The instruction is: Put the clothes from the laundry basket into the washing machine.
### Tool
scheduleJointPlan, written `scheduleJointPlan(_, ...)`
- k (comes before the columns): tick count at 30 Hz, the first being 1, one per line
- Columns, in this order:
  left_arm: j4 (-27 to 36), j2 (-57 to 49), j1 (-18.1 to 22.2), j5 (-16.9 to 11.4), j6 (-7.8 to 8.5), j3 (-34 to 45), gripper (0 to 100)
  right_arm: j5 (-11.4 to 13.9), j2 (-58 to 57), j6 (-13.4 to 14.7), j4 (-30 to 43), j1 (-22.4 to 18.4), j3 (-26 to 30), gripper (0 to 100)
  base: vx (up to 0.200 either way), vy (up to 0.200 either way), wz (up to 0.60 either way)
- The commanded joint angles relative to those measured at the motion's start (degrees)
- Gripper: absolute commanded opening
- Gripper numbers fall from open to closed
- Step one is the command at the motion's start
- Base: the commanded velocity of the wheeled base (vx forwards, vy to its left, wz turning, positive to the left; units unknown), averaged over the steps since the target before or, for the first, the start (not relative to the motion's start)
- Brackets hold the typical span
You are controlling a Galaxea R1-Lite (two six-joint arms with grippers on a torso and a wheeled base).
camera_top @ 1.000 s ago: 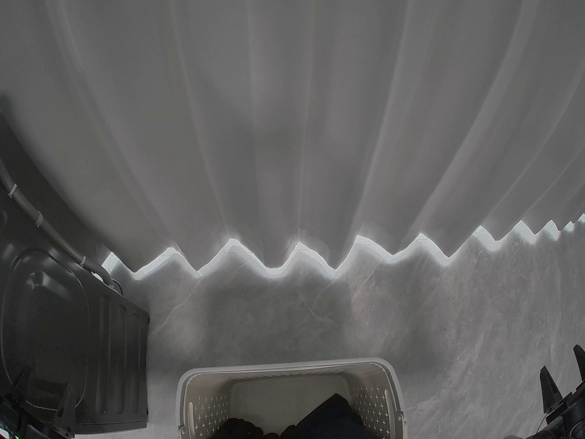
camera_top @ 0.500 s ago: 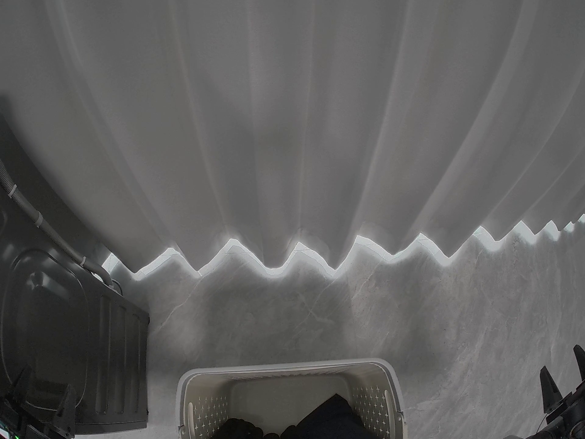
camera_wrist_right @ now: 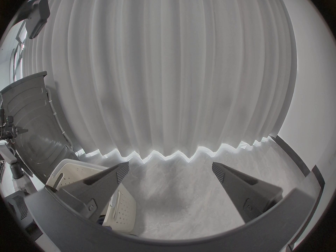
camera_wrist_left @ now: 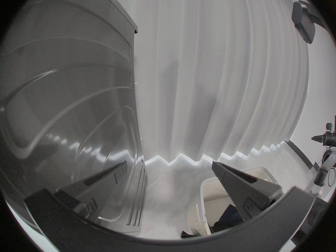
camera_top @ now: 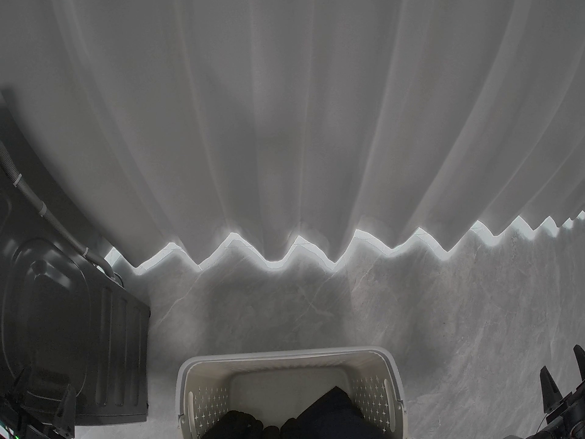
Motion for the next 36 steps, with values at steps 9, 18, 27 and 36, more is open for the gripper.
scheduleJointPlan(9, -0.02, -0.66, 0.00, 0.28, -0.04, 1.01, 100, 0.02, -0.86, 0.02, -0.02, 0.02, 1.01, 100, -0.200, 0.000, 0.00)
scheduleJointPlan(18, -0.02, -0.75, 0.00, 0.28, -0.04, 1.01, 100, 0.02, -0.86, 0.02, -0.02, 0.02, 1.01, 100, -0.200, 0.000, 0.00)
scheduleJointPlan(27, -0.02, -0.75, 0.00, 0.28, -0.04, 1.01, 100, 0.11, -0.86, 0.02, -0.02, 0.11, 1.01, 100, -0.200, 0.000, 0.00)
scheduleJointPlan(36, -0.02, -0.66, 0.00, 0.28, -0.04, 1.01, 100, 0.02, -0.86, 0.02, -0.02, 0.02, 1.01, 100, -0.200, 0.000, 0.00)
